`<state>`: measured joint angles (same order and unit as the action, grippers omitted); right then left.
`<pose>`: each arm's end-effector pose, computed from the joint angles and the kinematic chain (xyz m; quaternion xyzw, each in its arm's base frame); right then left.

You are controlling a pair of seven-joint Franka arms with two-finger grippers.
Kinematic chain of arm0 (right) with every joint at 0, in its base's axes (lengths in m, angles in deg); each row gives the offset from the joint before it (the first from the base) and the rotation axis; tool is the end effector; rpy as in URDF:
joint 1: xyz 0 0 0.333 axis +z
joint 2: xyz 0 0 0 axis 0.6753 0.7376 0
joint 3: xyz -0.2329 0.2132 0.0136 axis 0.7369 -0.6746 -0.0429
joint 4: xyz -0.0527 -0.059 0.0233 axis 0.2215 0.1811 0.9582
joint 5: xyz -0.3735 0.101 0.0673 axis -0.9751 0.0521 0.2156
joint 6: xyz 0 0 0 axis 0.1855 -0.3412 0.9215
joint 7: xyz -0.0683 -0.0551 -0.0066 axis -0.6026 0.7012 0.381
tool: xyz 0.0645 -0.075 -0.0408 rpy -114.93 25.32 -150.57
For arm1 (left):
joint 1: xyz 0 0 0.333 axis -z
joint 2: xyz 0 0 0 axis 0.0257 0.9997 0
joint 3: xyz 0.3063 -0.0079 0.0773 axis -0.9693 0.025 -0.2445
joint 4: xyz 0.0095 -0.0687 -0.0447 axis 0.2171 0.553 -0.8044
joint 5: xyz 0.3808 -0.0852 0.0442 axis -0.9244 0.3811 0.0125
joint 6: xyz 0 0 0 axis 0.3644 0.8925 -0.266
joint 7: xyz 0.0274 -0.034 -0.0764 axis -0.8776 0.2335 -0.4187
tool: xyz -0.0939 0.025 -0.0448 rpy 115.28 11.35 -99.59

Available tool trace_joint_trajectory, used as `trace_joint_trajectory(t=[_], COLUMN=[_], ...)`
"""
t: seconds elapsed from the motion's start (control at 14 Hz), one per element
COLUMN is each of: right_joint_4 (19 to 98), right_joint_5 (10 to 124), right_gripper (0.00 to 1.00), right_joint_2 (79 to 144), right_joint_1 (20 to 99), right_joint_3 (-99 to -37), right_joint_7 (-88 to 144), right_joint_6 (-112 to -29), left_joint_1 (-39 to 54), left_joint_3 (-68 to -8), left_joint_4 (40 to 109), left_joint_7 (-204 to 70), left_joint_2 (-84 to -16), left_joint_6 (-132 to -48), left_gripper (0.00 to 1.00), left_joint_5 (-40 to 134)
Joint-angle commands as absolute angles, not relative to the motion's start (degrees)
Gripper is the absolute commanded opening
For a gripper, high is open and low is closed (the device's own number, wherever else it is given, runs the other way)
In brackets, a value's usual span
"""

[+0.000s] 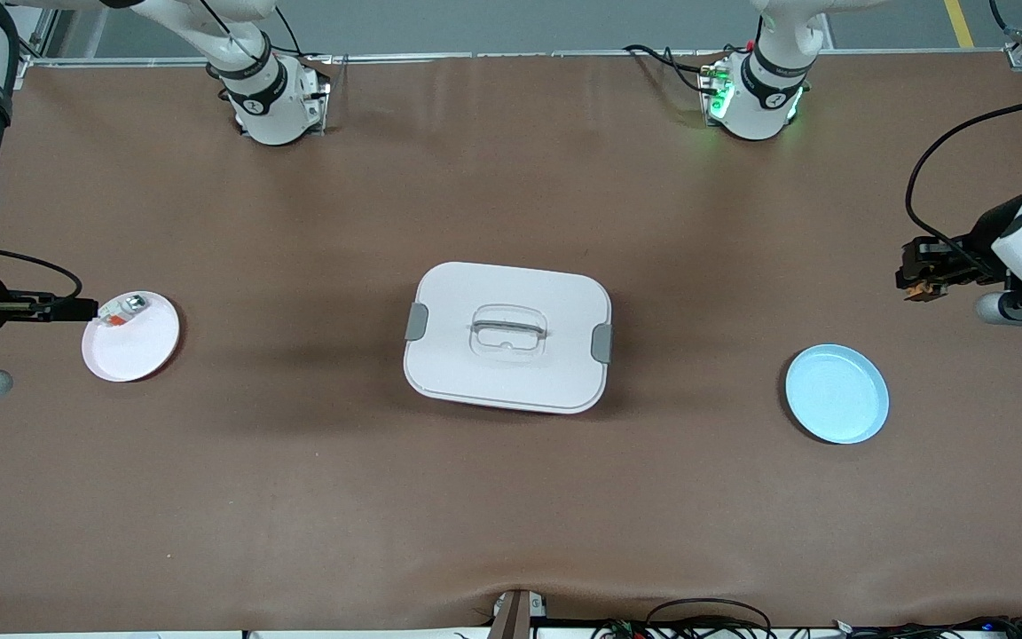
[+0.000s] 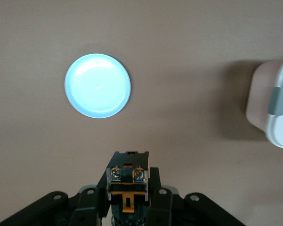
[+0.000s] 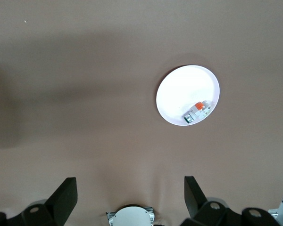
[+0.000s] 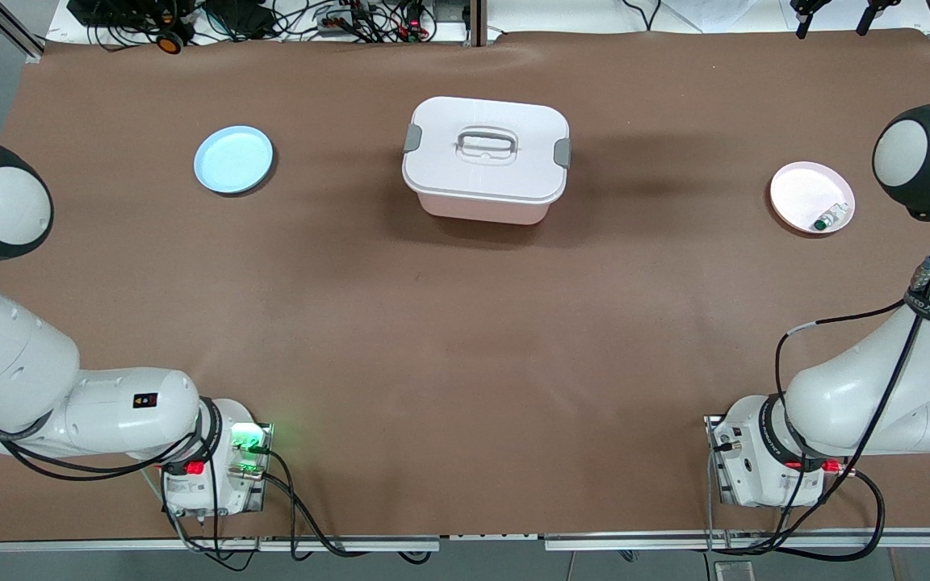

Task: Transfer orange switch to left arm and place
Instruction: 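Move the switch with the left gripper over the light-blue plate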

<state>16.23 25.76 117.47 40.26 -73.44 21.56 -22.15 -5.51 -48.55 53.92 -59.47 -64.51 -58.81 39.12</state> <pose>0.6542 -0.0370 0.5424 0.9844 -0.0405 -0.1671 0.0386 0.6042 -0.0305 0.5901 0.9979 -0.0384 -0.0473 0.0205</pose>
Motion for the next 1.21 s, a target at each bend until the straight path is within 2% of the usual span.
trace_joint_trajectory(t=[0.0, 0.5, 0.64, 0.78, 0.93, 1.14], right_joint_4=[16.7, 17.5, 18.6, 23.2, 26.9, 27.0], right_joint_5=[24.4, 24.7, 24.9, 25.3, 26.4, 26.6], right_gripper=[1.00, 1.00, 1.00, 1.00, 1.00, 1.00], right_joint_2=[115.3, 112.2, 111.5, 108.2, 105.7, 105.4], right_joint_1=[39.9, 39.5, 39.5, 39.6, 39.4, 39.1], right_joint_3=[-73.8, -73.5, -73.6, -73.6, -73.6, -73.6], right_joint_7=[21.7, 21.6, 21.6, 21.6, 21.6, 21.6], right_joint_6=[-22.3, -24.6, -25.1, -27.6, -29.5, -29.7], left_joint_1=[-5.6, -5.7, -5.5, -5.3, -5.7, -7.6], left_joint_3=[-48.2, -48.2, -48.2, -48.2, -48.2, -48.6], left_joint_4=[54.2, 54.2, 54.2, 54.1, 54.0, 54.1], left_joint_7=[-60.4, -69.3, -84.6, -98.9, -100.9, -113.8], left_joint_2=[-65.0, -64.8, -64.3, -63.1, -62.8, -62.7], left_joint_6=[-58.8, -61.5, -63.4, -64.1, -65.1, -66.6], left_gripper=[0.00, 0.00, 0.00, 0.00, 0.00, 0.00], left_joint_5=[35.5, 32.5, 32.6, 32.3, 32.6, 33.6])
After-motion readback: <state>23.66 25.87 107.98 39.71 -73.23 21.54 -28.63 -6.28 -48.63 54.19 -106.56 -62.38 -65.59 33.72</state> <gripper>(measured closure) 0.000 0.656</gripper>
